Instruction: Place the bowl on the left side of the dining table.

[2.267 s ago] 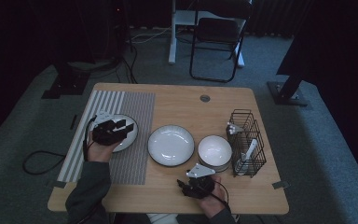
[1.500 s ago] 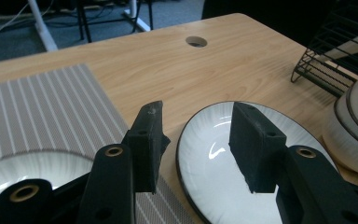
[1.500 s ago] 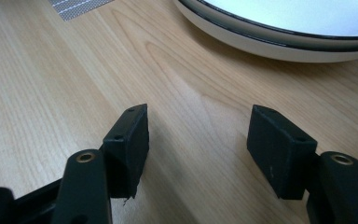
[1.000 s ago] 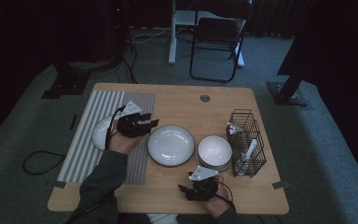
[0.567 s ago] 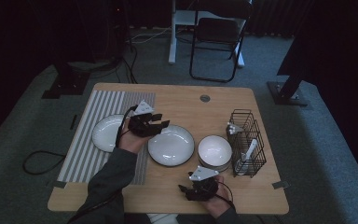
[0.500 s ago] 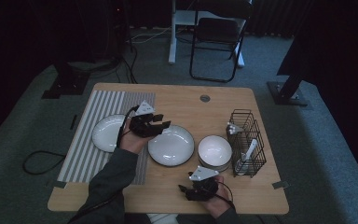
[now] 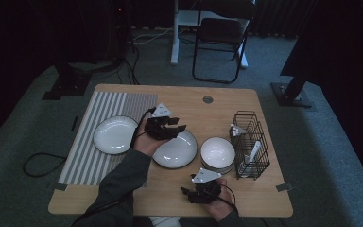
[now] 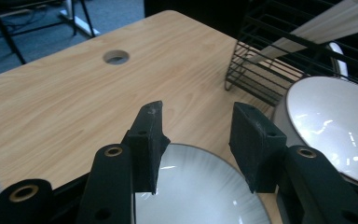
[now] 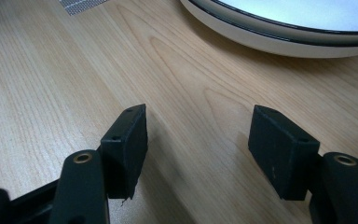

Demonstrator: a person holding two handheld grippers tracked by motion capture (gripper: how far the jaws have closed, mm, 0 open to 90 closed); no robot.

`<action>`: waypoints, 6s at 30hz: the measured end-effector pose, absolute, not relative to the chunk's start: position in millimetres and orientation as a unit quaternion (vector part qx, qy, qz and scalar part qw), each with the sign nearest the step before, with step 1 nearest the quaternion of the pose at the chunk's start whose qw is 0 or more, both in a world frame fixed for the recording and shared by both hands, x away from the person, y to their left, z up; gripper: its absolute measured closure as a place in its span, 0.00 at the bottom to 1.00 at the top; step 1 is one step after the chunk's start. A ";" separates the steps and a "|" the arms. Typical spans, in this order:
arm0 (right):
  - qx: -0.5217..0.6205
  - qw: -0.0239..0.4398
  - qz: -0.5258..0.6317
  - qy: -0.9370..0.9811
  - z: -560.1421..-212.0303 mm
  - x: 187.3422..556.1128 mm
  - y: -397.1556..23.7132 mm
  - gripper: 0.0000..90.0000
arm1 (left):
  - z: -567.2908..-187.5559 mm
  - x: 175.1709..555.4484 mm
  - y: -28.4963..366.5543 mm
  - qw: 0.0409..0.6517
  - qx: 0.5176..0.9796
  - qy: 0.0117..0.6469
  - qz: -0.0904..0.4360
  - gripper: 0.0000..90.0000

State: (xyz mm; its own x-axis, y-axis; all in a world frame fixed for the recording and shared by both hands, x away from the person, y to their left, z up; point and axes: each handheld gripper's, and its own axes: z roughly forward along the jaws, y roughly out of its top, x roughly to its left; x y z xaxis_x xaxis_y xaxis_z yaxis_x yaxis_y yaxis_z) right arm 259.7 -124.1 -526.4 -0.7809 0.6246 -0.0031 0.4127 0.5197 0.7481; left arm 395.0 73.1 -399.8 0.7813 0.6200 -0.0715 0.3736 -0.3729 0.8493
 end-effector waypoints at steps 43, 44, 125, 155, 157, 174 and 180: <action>0.301 0.139 0.386 0.861 -526.3 259.8 -124.2 0.41 | -436.4 385.7 -13.8 0.419 0.865 0.270 0.048 0.77; 0.301 0.139 0.386 0.861 -526.3 259.7 -124.2 0.41 | -437.0 385.7 -14.2 0.418 0.866 0.271 0.047 0.77; 0.302 0.138 0.386 0.861 -526.2 259.5 -124.1 0.41 | -399.0 407.2 90.0 0.482 0.778 0.395 0.083 0.91; 0.302 0.138 0.386 0.861 -526.3 259.7 -124.1 0.41 | -414.4 418.0 198.3 0.462 0.733 0.481 0.134 0.91; 0.302 0.138 0.386 0.861 -526.3 259.7 -124.1 0.41 | -414.4 418.4 204.0 0.463 0.729 0.486 0.138 0.91; 0.302 0.137 0.386 0.861 -526.3 259.6 -124.1 0.41 | -427.7 421.2 251.7 0.452 0.692 0.542 0.155 0.91; 0.302 0.138 0.386 0.861 -526.3 259.6 -124.1 0.41 | -430.7 419.4 270.7 0.446 0.677 0.561 0.170 0.91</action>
